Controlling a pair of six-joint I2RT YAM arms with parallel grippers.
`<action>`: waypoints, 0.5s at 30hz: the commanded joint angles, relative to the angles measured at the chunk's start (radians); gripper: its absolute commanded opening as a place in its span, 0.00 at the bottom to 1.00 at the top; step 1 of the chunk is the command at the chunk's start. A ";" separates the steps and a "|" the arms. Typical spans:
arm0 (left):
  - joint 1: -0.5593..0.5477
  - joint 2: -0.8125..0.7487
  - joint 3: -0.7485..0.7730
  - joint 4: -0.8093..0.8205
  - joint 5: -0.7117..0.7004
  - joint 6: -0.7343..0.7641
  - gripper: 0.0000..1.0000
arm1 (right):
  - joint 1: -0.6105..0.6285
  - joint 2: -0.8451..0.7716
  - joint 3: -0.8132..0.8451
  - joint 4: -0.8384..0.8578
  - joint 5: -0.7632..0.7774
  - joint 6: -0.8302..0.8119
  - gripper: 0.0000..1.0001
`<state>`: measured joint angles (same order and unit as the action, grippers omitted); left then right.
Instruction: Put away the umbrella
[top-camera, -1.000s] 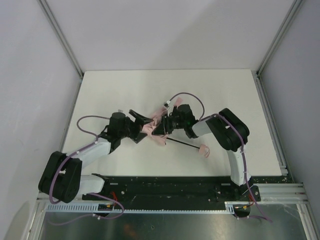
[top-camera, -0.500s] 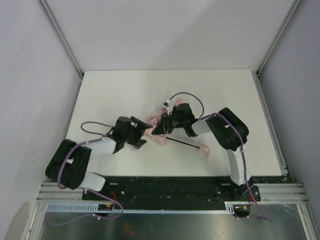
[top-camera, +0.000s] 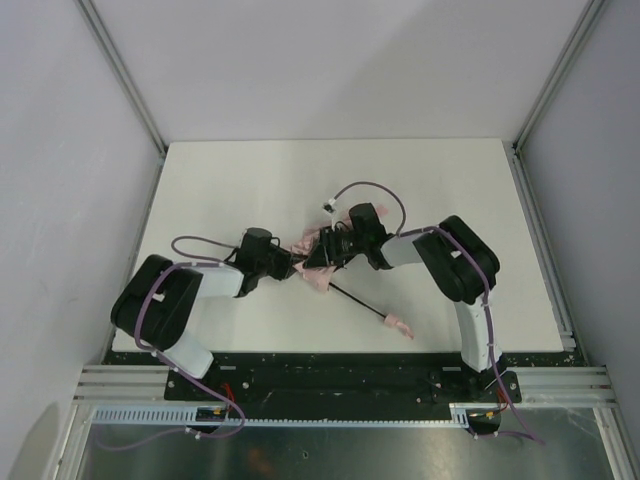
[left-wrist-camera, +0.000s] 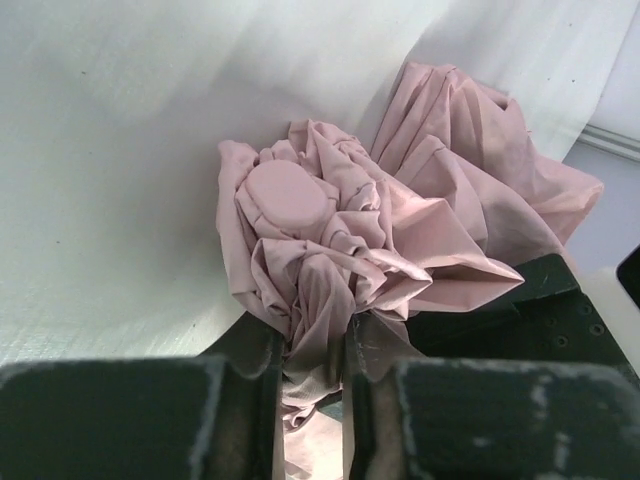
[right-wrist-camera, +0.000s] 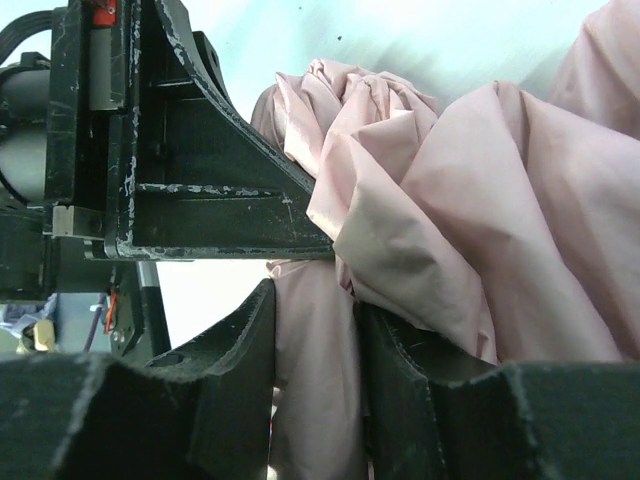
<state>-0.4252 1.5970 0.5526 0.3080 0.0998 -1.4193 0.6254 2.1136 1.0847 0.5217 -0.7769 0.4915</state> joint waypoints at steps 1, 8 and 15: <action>-0.009 0.020 -0.030 -0.073 -0.064 0.102 0.02 | 0.035 0.002 -0.047 -0.328 0.142 -0.114 0.08; -0.023 -0.021 -0.008 -0.244 -0.011 -0.016 0.00 | 0.126 -0.180 -0.038 -0.418 0.397 -0.284 0.49; -0.006 -0.085 -0.002 -0.249 0.073 -0.120 0.00 | 0.306 -0.276 -0.097 -0.395 0.890 -0.489 0.69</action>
<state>-0.4404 1.5543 0.5556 0.1940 0.1478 -1.4956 0.8524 1.8828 1.0496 0.1982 -0.2375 0.1658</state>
